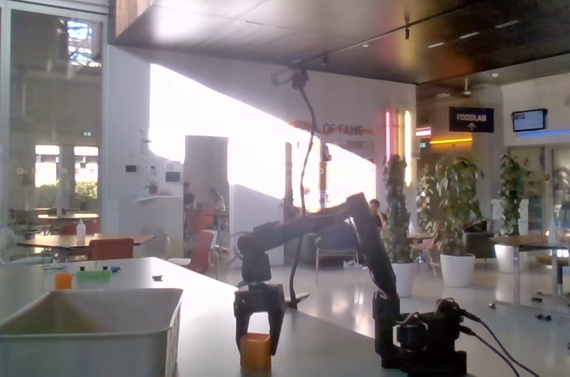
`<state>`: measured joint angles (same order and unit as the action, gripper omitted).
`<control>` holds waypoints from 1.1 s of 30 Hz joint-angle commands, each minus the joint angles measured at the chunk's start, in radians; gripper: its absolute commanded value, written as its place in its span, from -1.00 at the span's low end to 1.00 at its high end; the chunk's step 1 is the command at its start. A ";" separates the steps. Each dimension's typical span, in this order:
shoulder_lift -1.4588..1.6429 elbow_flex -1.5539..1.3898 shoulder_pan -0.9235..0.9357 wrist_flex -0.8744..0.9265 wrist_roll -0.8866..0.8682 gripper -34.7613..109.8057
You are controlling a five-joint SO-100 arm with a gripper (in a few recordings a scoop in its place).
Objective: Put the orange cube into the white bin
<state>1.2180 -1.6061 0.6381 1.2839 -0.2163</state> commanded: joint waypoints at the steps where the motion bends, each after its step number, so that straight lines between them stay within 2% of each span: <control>1: 0.020 0.032 0.000 -0.006 0.002 -0.19; 14: 0.034 0.153 0.049 0.006 0.009 -0.19; 23: 0.129 0.253 0.170 0.008 0.011 -0.19; 33: 0.202 0.591 0.204 0.006 0.011 -0.19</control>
<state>1.3652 -1.1198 0.8437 1.2947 -0.2071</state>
